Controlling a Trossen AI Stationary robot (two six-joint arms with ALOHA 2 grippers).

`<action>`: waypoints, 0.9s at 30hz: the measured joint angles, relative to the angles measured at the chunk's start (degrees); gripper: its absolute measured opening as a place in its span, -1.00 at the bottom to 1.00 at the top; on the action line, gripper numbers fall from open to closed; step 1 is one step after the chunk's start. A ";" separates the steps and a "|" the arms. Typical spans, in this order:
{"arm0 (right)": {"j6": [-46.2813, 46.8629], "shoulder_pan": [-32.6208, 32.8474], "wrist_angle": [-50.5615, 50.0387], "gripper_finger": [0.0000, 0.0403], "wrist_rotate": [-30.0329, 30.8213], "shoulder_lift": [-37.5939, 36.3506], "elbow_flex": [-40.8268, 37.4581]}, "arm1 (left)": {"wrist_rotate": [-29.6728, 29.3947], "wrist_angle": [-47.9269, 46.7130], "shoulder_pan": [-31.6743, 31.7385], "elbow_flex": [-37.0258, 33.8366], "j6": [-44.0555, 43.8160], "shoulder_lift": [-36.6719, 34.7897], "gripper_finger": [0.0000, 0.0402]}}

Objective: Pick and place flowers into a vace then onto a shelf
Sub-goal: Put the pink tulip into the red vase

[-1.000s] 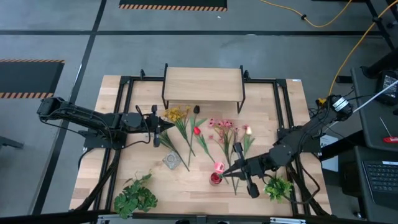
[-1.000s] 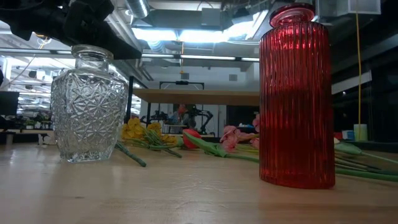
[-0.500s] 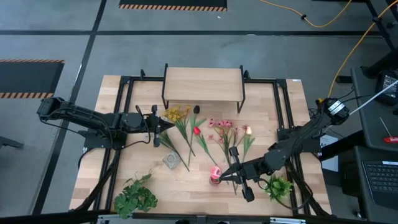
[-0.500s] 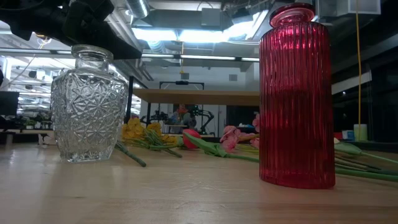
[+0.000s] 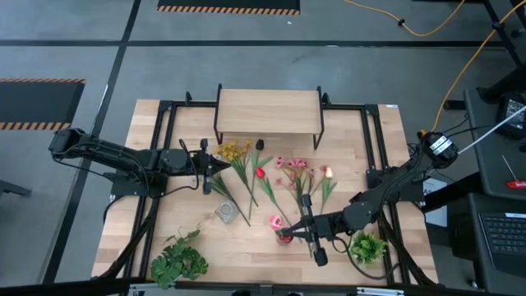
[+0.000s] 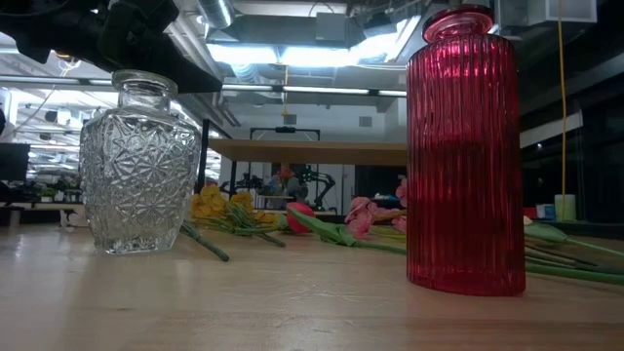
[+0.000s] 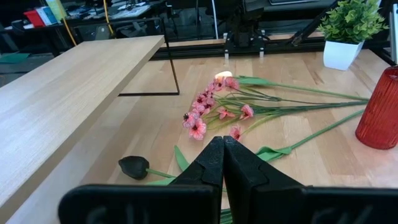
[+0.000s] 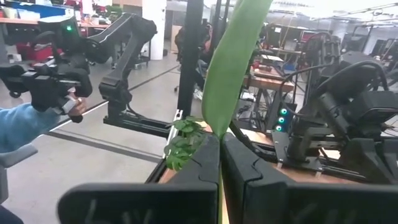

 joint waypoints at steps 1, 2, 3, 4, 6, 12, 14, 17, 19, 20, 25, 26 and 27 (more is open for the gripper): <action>-0.04 0.11 0.00 -1.00 0.02 0.00 0.00 | -0.02 0.00 0.00 0.00 0.00 0.00 -0.98; -0.07 0.35 -0.04 -1.00 0.00 0.00 0.00 | -0.02 0.00 0.00 0.00 0.00 0.00 -0.98; -0.12 0.58 -0.06 -1.00 -0.03 0.01 -0.01 | -0.02 0.00 0.00 0.00 0.01 0.01 -0.98; -0.21 0.84 0.05 -1.00 -0.06 0.15 -0.09 | -0.02 0.00 0.00 0.00 0.01 0.00 -0.98; -0.55 1.30 0.69 -1.00 0.30 0.53 -0.76 | -0.02 0.00 0.00 0.00 0.00 0.00 -0.98; -1.96 1.72 3.42 -1.00 4.46 1.09 -1.35 | -0.02 -0.02 0.00 0.00 0.02 0.00 -0.98; -1.96 1.72 2.99 -1.00 4.51 1.14 -1.42 | -0.02 -0.15 0.00 0.00 0.01 0.00 -0.98; -1.70 1.74 3.19 -1.00 4.47 1.64 -1.42 | -0.02 -0.35 0.00 0.00 0.02 0.00 -0.98; -1.61 1.74 3.00 -1.00 4.47 2.46 -1.42 | -0.02 -0.41 0.00 0.00 0.02 0.00 -0.98; -1.41 1.74 3.15 -1.00 4.47 3.01 -1.42 | -0.02 -0.39 0.00 0.00 0.01 0.01 -0.98; -0.55 1.72 4.89 -1.00 4.47 5.04 -1.42 | -0.02 -0.42 0.00 0.00 0.02 0.02 -0.98; -0.22 1.72 4.67 -1.00 4.47 5.29 -1.42 | -0.02 -0.42 0.00 0.00 0.02 0.02 -0.98; 0.05 1.74 4.64 -1.00 4.43 5.62 -1.42 | -0.02 -0.43 0.00 0.00 0.02 0.02 -0.98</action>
